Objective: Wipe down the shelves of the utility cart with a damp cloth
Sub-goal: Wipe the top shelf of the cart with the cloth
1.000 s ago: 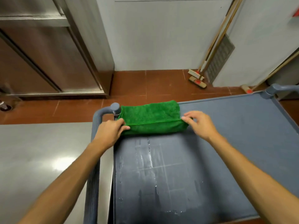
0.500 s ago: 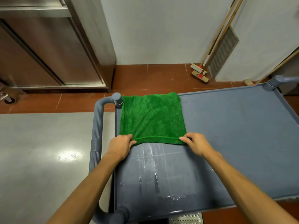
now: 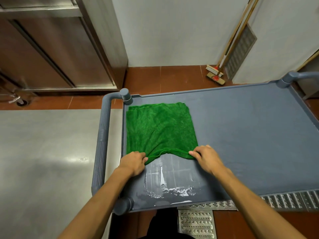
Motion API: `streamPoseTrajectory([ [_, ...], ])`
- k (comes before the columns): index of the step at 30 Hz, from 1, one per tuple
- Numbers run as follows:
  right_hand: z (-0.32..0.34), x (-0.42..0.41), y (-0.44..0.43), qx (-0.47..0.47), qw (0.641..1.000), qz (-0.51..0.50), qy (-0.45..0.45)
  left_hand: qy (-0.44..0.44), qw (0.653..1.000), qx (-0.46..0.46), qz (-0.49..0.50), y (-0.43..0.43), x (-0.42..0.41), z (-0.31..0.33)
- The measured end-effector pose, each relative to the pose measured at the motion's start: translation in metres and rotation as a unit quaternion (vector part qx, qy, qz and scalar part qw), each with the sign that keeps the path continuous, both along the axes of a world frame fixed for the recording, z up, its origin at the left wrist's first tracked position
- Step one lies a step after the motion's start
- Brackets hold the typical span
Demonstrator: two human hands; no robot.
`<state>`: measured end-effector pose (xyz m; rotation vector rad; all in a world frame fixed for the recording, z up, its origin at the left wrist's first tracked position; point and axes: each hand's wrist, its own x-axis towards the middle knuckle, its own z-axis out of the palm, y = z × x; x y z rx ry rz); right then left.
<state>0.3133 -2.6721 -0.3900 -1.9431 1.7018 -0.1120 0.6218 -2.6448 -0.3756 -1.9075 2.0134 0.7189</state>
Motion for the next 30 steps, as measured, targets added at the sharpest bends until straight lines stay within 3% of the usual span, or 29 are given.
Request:
streamPoseTrajectory([
  [6,0.004,-0.003,0.026,-0.013,0.997,0.033,0.069,-0.013,1.0,0.016,0.004,0.025,-0.01,0.002],
  [30,0.019,-0.036,0.116,-0.031,0.986,0.084,0.141,-0.08,0.996,0.014,-0.025,0.127,-0.054,0.006],
])
